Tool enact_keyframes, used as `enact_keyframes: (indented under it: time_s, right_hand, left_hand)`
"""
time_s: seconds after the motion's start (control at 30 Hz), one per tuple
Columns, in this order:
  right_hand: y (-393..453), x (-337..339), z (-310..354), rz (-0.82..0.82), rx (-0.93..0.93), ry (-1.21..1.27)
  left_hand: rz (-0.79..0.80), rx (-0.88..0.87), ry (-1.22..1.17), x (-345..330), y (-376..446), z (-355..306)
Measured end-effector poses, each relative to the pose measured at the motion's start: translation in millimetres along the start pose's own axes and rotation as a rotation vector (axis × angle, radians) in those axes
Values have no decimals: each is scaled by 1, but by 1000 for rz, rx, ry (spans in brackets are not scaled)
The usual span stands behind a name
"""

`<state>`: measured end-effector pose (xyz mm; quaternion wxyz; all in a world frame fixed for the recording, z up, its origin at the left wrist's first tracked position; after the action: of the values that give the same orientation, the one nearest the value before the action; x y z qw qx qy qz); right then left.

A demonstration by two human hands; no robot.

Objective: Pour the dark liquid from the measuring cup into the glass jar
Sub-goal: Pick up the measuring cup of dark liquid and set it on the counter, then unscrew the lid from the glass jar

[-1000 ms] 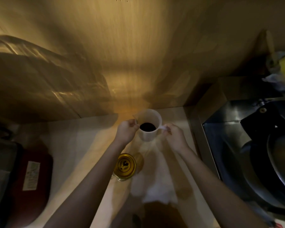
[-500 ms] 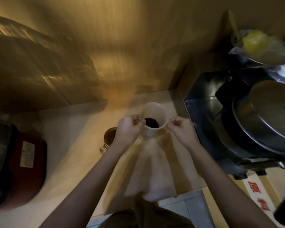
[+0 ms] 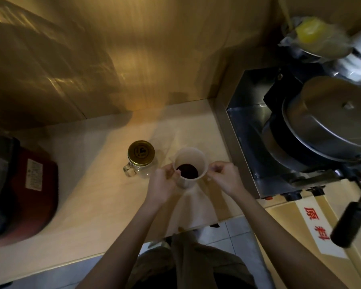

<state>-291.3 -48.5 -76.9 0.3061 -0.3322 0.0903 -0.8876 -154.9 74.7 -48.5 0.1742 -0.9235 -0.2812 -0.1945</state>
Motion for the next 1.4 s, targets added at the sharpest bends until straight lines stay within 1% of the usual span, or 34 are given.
enact_keyframes:
  time_s: [0.17, 0.33, 0.37, 0.43, 0.5, 0.57, 0.63, 0.67, 0.8, 0.87, 0.93, 1.03, 1.2, 1.3, 1.4]
  right_hand:
    - [-3, -6, -4, -1, -6, -23]
    - [-1, -9, -9, 30, 8, -20]
    - [1, -9, -10, 38, 1, -12]
    - [1, -8, -5, 56, -70, 26]
    - [3, -5, 3, 48, -104, 6]
    - [5, -1, 19, -10, -24, -72]
    - [6, 0, 42, -63, 102, -163]
    - [8, -3, 54, -61, 166, -207]
    - [15, -28, 94, 93, 361, -362]
    - [16, -44, 110, 172, 419, -369]
    - [18, -62, 123, 250, 439, -380]
    - [21, -86, 134, 303, 475, -517]
    - [28, -114, 136, 285, 536, -711]
    - [32, -120, 135, 245, 577, -847]
    - [36, -121, 137, 244, 579, -850]
  left_hand:
    - [-21, 2, 6, -1, -4, 9]
    - [-5, -14, -4, -2, -7, 15]
    - [-3, -8, 2, -2, -7, 17]
    - [18, 3, 3, -4, -8, 21]
    - [43, 27, -8, -3, -9, 25]
    - [29, 61, -3, 3, -10, 27]
    - [-23, 35, 3, 15, -10, 27]
    - [-57, 11, -11, 23, -11, 28]
    - [-237, -52, -75, 57, -11, 38]
    - [-342, -60, -31, 71, -8, 45]
    - [-386, -40, 44, 78, -3, 55]
    - [-338, 21, 147, 82, 9, 70]
    - [-172, 84, 229, 77, 29, 86]
    - [-134, 82, 180, 74, 37, 90]
    - [-141, 52, 88, 72, 40, 89]
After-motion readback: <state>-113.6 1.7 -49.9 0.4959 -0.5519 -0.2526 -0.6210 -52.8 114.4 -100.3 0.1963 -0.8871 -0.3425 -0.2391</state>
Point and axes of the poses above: each hand's wrist, its own y-axis towards the middle knuckle, its own x-axis out of the back of the hand, z = x × y, the point moved 3 cm from there along y, towards the middle knuckle, and after that the axes turned 1 degree about z, right-handed, at the moved point
